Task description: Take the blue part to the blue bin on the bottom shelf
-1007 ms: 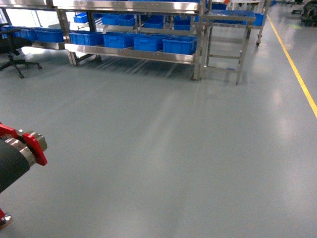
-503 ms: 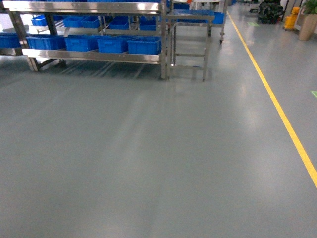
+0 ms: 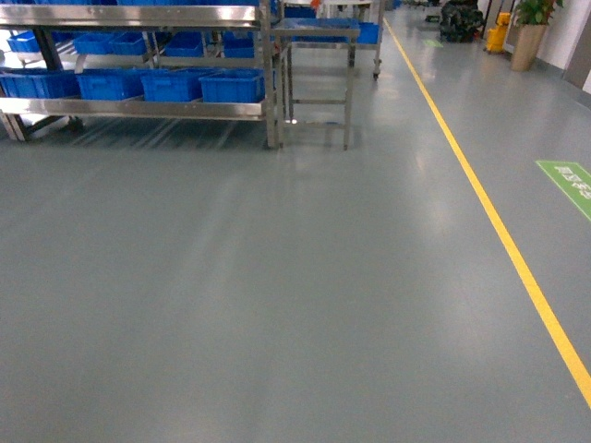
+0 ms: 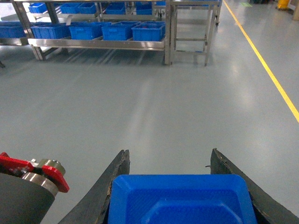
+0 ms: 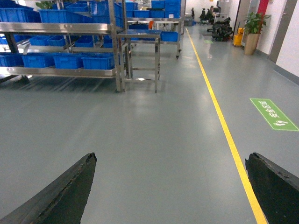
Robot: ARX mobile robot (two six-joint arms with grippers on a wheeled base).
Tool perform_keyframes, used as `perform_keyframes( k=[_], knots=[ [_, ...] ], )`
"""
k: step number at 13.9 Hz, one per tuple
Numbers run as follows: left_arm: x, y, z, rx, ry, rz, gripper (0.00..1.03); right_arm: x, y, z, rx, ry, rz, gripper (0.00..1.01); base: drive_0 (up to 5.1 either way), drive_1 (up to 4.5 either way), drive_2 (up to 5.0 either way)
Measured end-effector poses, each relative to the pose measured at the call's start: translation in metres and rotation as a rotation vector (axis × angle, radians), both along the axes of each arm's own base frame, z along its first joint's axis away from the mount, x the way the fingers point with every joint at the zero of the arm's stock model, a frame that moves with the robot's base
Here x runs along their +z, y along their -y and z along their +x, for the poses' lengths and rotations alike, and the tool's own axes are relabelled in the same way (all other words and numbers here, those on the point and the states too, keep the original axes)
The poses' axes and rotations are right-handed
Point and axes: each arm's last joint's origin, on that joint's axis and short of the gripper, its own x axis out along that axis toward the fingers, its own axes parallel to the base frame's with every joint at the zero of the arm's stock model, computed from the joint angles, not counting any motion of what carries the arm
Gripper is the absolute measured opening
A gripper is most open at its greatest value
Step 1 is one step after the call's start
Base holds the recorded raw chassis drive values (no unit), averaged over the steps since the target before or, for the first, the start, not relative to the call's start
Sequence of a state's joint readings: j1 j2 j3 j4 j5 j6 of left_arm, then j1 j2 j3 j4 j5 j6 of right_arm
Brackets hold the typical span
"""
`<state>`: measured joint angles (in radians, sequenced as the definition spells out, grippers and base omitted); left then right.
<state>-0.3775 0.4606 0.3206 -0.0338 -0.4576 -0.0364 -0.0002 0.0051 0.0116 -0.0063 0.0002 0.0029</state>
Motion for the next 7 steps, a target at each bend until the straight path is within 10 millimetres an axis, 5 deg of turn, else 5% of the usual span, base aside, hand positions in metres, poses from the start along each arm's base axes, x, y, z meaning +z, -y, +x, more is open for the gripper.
perform_keyframes(
  k=[2, 7],
  knots=[
    [0.0001, -0.0002, -0.0003, 0.002, 0.001, 0.0, 0.43, -0.0001, 0.0, 0.0, 0.0, -0.001, 0.0, 0.98, 0.0, 0.0, 0.0],
    [0.0001, -0.0002, -0.0003, 0.002, 0.001, 0.0, 0.43, 0.0004, 0.0, 0.0, 0.0, 0.004, 0.0, 0.98, -0.1, 3.84, -4.1]
  ],
)
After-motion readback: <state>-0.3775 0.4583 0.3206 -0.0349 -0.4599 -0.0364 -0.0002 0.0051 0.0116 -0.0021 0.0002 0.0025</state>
